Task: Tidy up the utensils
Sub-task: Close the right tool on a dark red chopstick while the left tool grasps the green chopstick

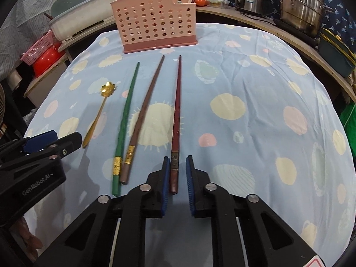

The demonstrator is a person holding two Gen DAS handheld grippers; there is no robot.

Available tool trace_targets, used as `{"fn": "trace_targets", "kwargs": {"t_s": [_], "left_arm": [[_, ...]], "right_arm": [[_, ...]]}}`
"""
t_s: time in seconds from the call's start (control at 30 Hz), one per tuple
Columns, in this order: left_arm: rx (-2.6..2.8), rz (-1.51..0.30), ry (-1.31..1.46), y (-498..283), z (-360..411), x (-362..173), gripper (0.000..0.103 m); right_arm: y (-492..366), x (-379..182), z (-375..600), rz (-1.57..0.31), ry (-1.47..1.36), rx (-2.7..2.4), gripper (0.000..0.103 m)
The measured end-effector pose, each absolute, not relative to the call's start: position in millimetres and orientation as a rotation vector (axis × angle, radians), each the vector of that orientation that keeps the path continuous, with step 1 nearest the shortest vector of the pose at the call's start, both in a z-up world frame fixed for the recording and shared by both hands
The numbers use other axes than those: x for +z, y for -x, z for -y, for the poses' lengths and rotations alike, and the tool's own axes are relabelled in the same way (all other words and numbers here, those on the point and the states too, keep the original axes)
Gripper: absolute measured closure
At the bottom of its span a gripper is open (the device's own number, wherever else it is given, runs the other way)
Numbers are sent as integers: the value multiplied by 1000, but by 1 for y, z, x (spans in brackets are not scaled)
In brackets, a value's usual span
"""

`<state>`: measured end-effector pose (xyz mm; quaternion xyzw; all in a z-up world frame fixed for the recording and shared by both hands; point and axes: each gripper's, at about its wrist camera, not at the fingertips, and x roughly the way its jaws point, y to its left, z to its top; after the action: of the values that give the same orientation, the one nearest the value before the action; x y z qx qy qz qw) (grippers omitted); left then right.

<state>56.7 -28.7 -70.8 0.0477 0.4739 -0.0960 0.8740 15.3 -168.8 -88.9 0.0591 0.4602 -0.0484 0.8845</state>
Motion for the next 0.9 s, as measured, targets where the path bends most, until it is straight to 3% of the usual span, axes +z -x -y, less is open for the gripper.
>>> {"fn": "trace_targets", "kwargs": {"t_s": [0.4,0.53,0.9], "left_arm": [[-322,-1017,-114,-41,68,-75,55],[-343,-1029,-117,-39,74,-79,62],[-331,-1035,-128,-44,78,-88,62]], "right_arm": [[3,-89,200,-959,-173,-145,96],[3,-89,203,-958,-184,-141,96],[3,-89,204,-956,-191,-136,96]]}}
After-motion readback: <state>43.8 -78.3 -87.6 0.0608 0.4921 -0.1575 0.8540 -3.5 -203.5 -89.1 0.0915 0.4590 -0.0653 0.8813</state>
